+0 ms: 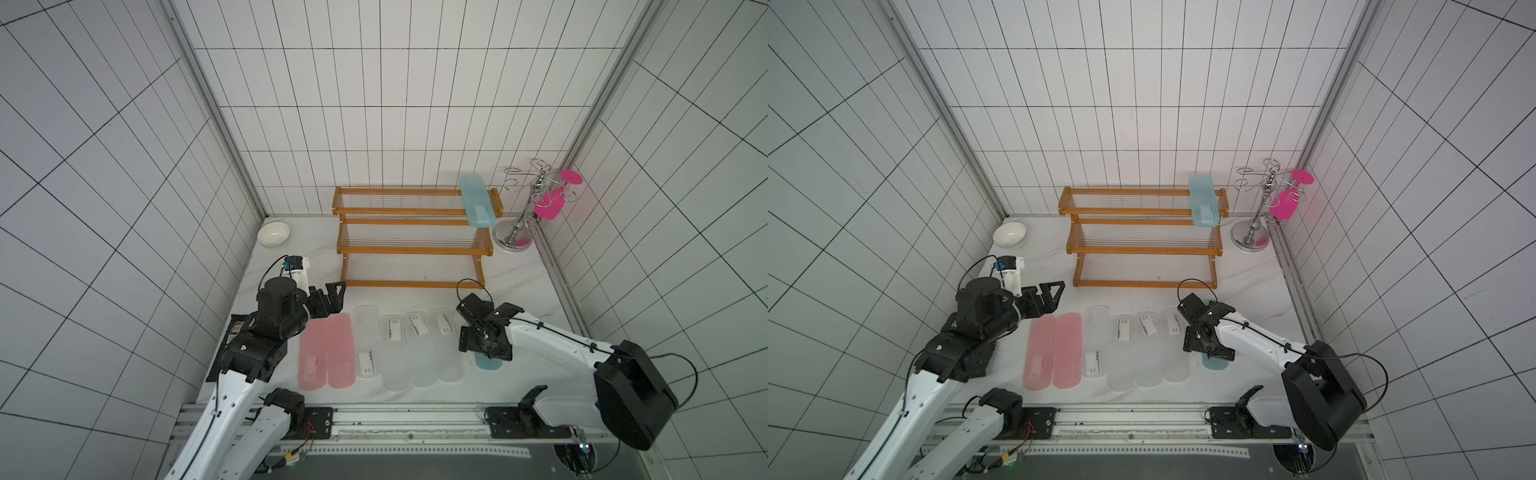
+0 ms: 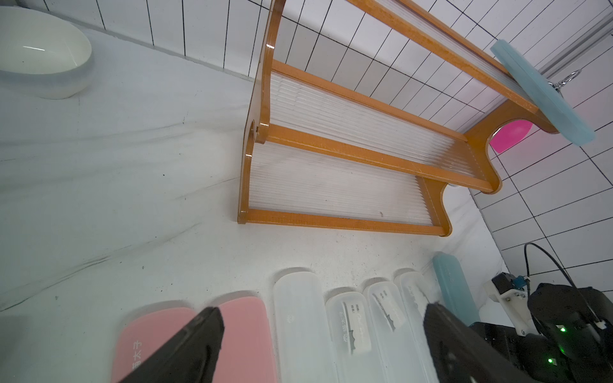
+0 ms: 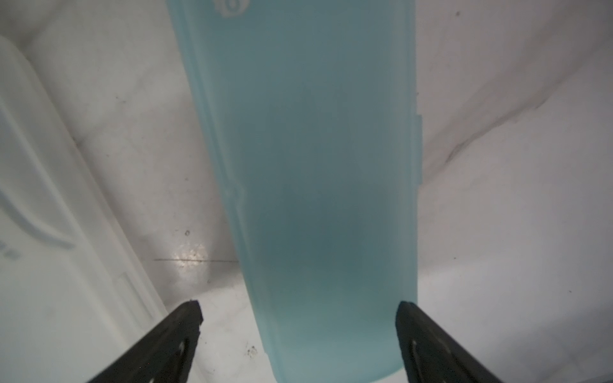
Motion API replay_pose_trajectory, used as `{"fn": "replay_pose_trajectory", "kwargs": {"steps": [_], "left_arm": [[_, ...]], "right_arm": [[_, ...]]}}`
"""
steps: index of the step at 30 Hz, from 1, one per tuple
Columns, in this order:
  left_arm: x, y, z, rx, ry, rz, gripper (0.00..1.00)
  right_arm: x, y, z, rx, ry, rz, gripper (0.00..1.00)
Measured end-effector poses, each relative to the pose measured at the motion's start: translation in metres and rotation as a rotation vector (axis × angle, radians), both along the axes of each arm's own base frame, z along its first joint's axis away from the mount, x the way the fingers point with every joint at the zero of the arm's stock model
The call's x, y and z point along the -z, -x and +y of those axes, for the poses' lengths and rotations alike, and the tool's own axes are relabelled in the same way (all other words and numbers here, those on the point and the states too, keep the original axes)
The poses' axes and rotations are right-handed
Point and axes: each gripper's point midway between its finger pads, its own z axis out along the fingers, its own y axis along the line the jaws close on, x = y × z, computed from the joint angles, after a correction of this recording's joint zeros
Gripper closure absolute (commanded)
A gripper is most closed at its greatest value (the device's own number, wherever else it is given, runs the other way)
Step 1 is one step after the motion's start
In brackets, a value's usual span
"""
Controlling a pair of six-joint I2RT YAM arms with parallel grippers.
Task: Place the pencil cases on the shelf according to color
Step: Pick up the pencil case from the center of the board.
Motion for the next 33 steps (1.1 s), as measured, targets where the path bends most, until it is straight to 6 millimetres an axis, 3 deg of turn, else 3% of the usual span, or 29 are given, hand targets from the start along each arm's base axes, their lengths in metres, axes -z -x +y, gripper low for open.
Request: {"fn": "replay_pose_trajectory", "kwargs": {"steps": [7,14,23,33], "left_arm": [[0.001,0.0,0.002,-0.006,0.009,0.006,0.01],[0.002,-0.001,0.002,-0.005,0.022,0.015,0.02],[0.003,0.0,0.0,0.007,0.028,0.017,0.02],[0.004,0.0,0.0,0.009,0.035,0.023,0.01]], "right_arm": [[-0.001,0.002,0.0,0.022,0.012,-0.021,0.05],[-0.021,0.001,0.0,0.034,-0.04,-0.089,0.03],[-0.03,-0.005,-0.051,0.134,0.062,-0.063,0.02],[-0.014,-0.008,-0.031,0.102,-0.043,-0.015,0.03]]}}
